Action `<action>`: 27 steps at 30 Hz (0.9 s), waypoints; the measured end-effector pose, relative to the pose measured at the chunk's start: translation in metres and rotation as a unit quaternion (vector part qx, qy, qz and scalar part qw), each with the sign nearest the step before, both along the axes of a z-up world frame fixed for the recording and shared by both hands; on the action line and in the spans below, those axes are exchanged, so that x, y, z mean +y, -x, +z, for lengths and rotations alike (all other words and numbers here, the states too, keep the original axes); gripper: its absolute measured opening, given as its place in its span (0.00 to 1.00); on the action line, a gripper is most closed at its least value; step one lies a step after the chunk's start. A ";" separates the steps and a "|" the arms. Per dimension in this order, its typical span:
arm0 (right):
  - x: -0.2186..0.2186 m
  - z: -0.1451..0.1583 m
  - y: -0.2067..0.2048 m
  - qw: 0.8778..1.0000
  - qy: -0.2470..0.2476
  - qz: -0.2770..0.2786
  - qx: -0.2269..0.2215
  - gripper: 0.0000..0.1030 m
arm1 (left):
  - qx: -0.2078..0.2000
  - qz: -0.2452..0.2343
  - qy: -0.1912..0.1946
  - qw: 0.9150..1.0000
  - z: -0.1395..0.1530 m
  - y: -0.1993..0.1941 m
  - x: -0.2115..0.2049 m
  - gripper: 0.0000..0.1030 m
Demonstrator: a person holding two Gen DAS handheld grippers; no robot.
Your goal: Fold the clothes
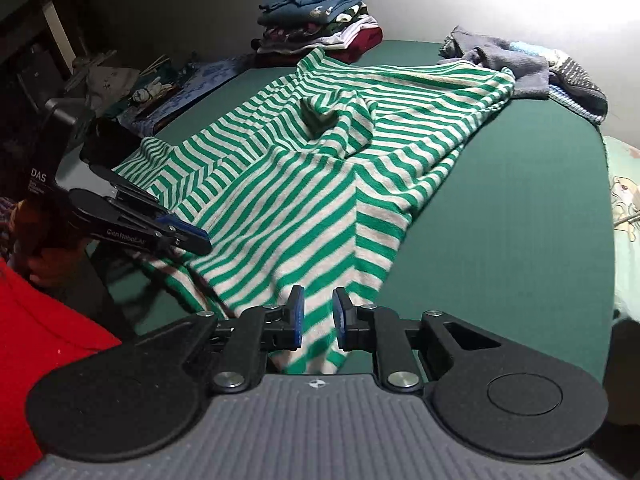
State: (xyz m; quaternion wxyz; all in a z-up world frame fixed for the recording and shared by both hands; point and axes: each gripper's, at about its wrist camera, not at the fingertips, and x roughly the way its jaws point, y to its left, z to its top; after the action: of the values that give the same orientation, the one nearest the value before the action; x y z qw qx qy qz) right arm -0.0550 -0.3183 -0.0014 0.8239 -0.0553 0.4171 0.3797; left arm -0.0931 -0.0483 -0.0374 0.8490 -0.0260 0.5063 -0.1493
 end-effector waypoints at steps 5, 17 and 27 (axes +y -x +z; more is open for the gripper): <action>0.005 -0.016 0.013 0.999 0.011 0.024 0.021 0.14 | -0.006 -0.002 -0.022 1.000 0.002 0.004 -0.008 0.12; 0.002 -0.001 0.003 0.999 -0.017 0.043 0.007 0.14 | -0.021 0.001 -0.021 1.000 0.001 0.011 -0.025 0.43; 0.034 -0.029 0.020 0.992 0.098 0.074 0.011 0.09 | -0.031 -0.039 0.006 0.999 0.000 0.013 -0.014 0.43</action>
State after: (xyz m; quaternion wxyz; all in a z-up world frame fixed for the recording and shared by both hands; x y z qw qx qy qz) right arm -0.0751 -0.2841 -0.0301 0.7793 -0.1620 0.4564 0.3976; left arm -0.1058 -0.0624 -0.0376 0.8574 -0.0066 0.4798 -0.1859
